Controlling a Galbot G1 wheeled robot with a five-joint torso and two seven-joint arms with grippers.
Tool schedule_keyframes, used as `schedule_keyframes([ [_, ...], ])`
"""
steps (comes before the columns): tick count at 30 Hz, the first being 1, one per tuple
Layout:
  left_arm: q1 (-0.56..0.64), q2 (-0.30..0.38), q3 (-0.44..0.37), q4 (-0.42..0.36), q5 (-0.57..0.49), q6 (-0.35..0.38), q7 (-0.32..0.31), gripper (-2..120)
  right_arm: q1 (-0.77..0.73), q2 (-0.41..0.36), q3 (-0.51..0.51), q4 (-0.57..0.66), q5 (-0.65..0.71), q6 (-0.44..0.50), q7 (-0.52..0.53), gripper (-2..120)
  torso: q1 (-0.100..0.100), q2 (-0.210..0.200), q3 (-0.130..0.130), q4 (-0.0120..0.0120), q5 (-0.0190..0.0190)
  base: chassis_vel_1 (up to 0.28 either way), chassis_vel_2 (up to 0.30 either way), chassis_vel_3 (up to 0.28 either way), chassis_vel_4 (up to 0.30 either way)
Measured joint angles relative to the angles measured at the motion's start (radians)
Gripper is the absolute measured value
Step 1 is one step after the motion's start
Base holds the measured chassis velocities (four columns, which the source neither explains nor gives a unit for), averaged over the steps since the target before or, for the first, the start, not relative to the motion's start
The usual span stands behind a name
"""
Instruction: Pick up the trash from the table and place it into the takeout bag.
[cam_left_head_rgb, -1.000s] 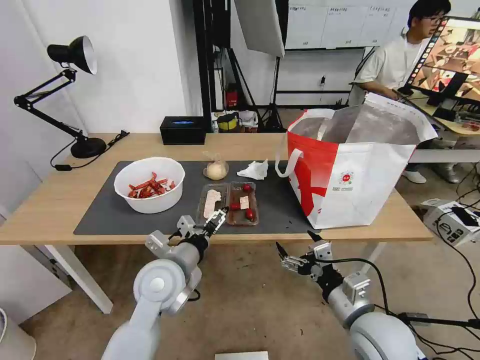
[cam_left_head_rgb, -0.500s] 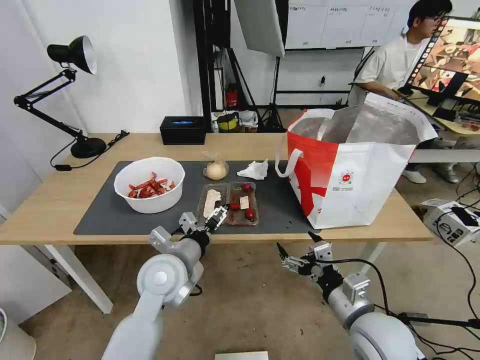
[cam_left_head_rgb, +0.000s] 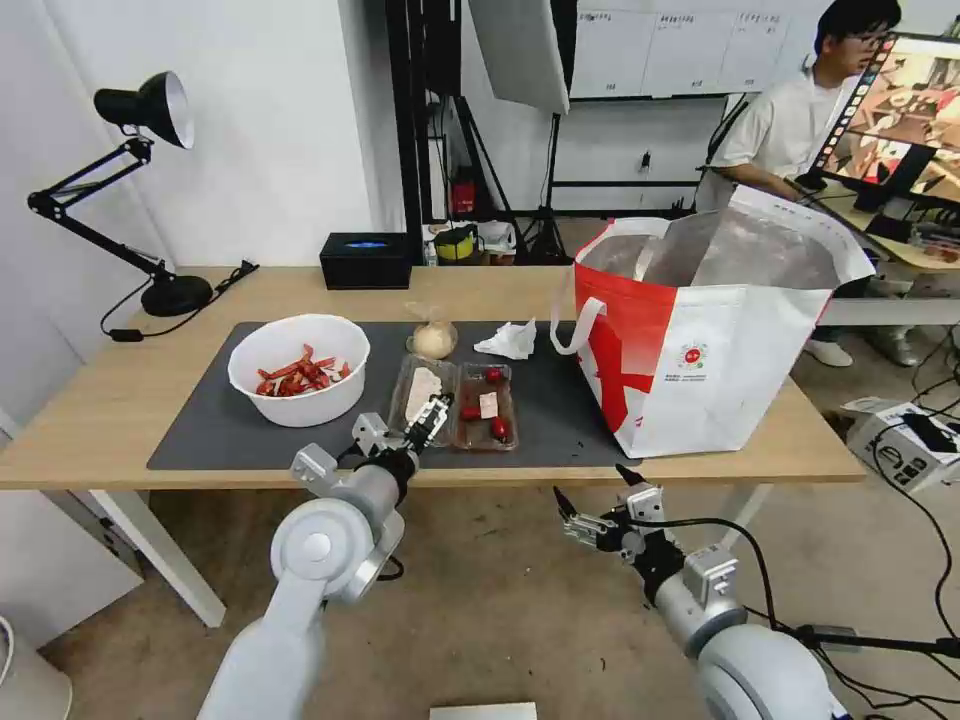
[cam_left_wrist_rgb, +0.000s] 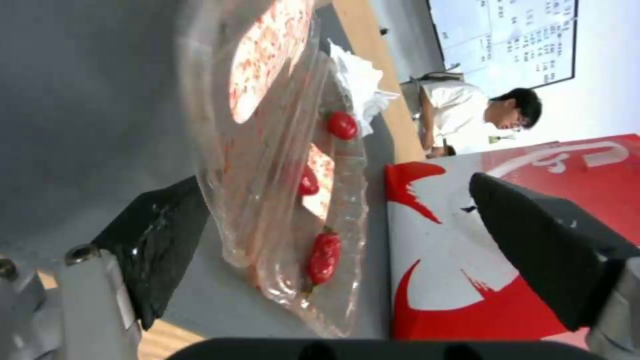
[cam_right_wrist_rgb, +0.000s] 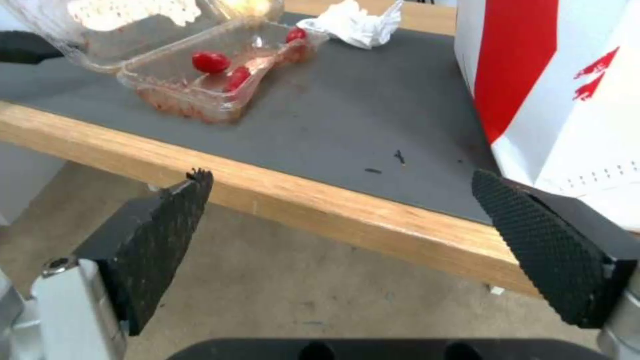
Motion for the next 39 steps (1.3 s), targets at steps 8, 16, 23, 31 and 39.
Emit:
schedule_keyframes([
  [8, -0.020, 0.007, -0.010, 0.000, -0.025, 0.000, 0.001, 100, 0.001, 0.005, 0.001, -0.006, -0.002, 0.003, 0.000, 100, 0.000, 0.000, 0.000, 0.0000, 0.0000, 0.000, 0.000, 0.000, 0.000],
  [16, -0.037, 0.013, -0.020, -0.006, -0.050, 0.000, 0.002, 100, 0.005, 0.006, -0.002, -0.010, -0.002, 0.003, 0.000, 100, 0.000, 0.000, 0.000, 0.0000, 0.0000, 0.000, 0.000, 0.000, 0.000],
  [23, -0.042, 0.010, -0.020, -0.006, -0.057, 0.000, 0.002, 100, 0.006, 0.006, -0.002, -0.011, -0.002, 0.003, 0.000, 100, 0.000, 0.000, 0.000, 0.0000, 0.0000, 0.000, 0.000, 0.000, 0.000],
  [31, -0.043, 0.011, -0.029, -0.010, -0.068, 0.000, 0.002, 100, 0.004, 0.009, -0.002, -0.011, -0.004, 0.003, 0.001, 100, 0.000, 0.000, 0.000, 0.0001, 0.0000, 0.000, 0.000, 0.000, 0.000],
  [39, -0.044, 0.010, -0.027, -0.020, -0.078, 0.000, 0.002, 100, 0.001, 0.012, -0.003, -0.010, -0.007, 0.003, 0.000, 100, 0.000, 0.000, 0.000, 0.0000, 0.0000, 0.000, 0.000, 0.000, 0.000],
])
